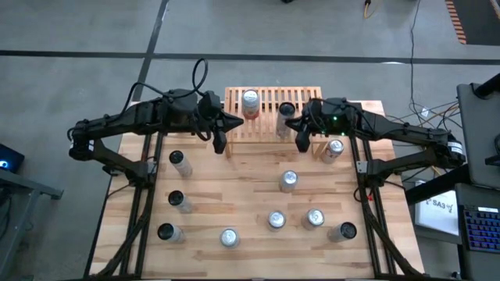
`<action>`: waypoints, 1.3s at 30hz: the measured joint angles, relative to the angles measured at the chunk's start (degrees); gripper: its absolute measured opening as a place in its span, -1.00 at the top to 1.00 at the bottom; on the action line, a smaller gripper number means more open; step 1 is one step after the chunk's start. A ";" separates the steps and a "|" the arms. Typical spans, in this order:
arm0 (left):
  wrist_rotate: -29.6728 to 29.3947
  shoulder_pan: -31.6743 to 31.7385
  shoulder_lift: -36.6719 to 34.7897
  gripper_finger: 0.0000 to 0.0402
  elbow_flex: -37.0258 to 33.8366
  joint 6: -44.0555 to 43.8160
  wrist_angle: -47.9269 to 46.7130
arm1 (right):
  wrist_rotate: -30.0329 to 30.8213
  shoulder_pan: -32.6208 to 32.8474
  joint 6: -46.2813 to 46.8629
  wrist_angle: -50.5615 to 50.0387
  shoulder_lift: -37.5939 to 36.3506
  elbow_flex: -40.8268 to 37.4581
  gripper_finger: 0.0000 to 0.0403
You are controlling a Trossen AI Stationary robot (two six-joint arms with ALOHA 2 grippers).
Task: Place canned beverage on shelf
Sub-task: Put the center white soda can on the shelf
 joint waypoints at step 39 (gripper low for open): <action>-0.02 0.00 1.79 1.00 0.00 1.76 1.46 | -7.79 -1.41 -4.14 -4.14 6.59 0.04 0.96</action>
